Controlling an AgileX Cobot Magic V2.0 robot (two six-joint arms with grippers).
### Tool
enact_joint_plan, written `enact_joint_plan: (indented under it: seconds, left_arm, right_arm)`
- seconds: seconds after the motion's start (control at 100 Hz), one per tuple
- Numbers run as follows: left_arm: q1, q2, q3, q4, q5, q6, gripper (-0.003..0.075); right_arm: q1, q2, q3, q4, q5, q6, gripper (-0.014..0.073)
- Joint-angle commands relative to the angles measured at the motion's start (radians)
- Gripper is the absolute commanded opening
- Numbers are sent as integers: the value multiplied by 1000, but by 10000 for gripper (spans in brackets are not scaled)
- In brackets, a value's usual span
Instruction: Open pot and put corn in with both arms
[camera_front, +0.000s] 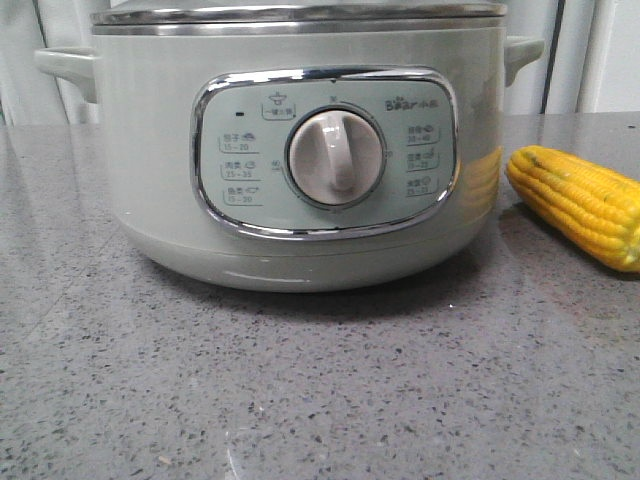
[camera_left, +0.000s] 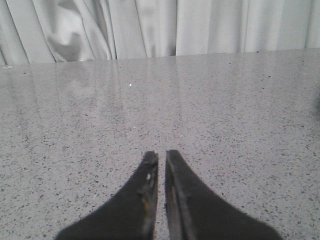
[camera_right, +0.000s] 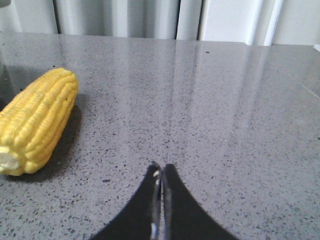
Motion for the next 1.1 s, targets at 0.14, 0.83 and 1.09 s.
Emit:
enact_joint_plan:
  seconds: [0.14, 0.83, 1.09]
  left_arm:
    - [0, 11, 21, -65, -130, -7, -20]
    - [-3, 333, -334, -133, -181, -7, -20]
    - [-3, 394, -341, -133, -231, -7, -20]
  right_arm:
    - [-1, 76, 16, -14, -257, -5, -64]
    - [-1, 99, -316, -1, 187, -5, -63]
    - [-1, 231, -422, -1, 274, -5, -63]
